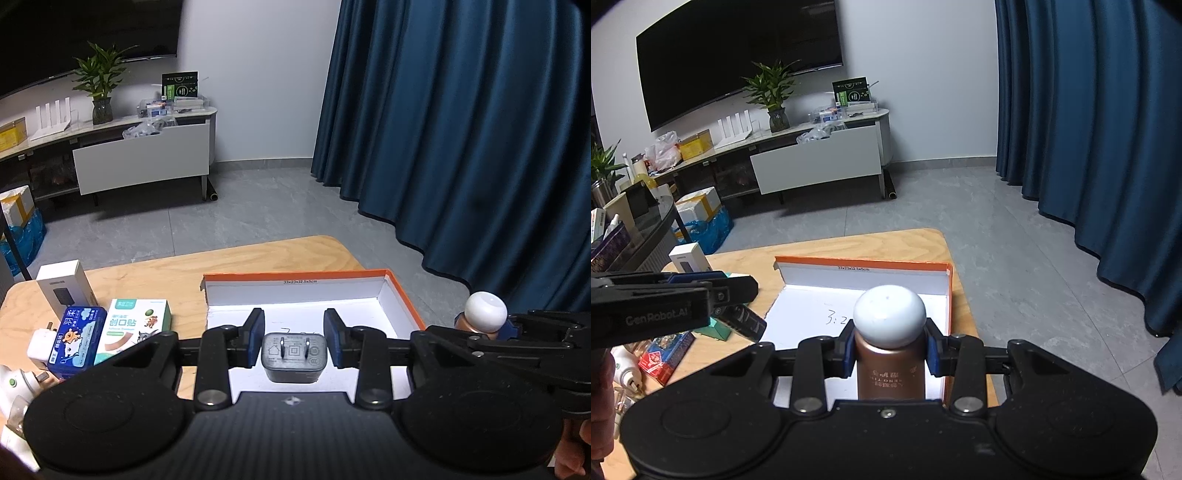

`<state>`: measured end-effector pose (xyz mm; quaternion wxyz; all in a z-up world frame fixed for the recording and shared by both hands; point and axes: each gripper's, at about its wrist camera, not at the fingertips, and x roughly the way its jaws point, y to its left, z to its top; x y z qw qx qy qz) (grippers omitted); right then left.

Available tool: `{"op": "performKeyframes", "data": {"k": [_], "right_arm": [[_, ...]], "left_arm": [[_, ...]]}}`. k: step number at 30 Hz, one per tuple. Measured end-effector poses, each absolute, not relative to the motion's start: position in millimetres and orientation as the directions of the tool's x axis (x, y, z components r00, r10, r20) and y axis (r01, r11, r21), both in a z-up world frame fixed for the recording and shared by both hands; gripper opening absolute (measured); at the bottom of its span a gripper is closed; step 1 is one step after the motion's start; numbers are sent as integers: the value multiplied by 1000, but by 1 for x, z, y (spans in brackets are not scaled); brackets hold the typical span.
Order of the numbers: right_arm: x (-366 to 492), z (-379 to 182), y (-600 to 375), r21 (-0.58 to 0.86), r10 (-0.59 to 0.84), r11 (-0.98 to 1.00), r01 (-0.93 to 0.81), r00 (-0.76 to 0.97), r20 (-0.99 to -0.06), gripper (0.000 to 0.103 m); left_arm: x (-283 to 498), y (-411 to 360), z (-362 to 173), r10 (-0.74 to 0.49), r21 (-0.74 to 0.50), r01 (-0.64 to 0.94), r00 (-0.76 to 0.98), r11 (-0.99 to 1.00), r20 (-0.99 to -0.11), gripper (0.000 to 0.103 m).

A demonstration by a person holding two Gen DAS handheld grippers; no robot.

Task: Organize rigid objects
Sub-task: 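Lift the black charger with the left gripper while the right carries the bronze tube to the box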

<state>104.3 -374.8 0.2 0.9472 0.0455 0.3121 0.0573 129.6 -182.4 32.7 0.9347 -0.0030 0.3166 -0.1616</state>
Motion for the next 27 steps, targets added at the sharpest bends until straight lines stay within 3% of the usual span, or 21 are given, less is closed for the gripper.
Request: {"op": "performKeyframes", "data": {"k": [27], "right_arm": [[131,-12,-363,100,122,992,-77,777,-617,44]], "left_arm": [[142,-182,24,-294,-119,282,737,952,-608,36]]}}
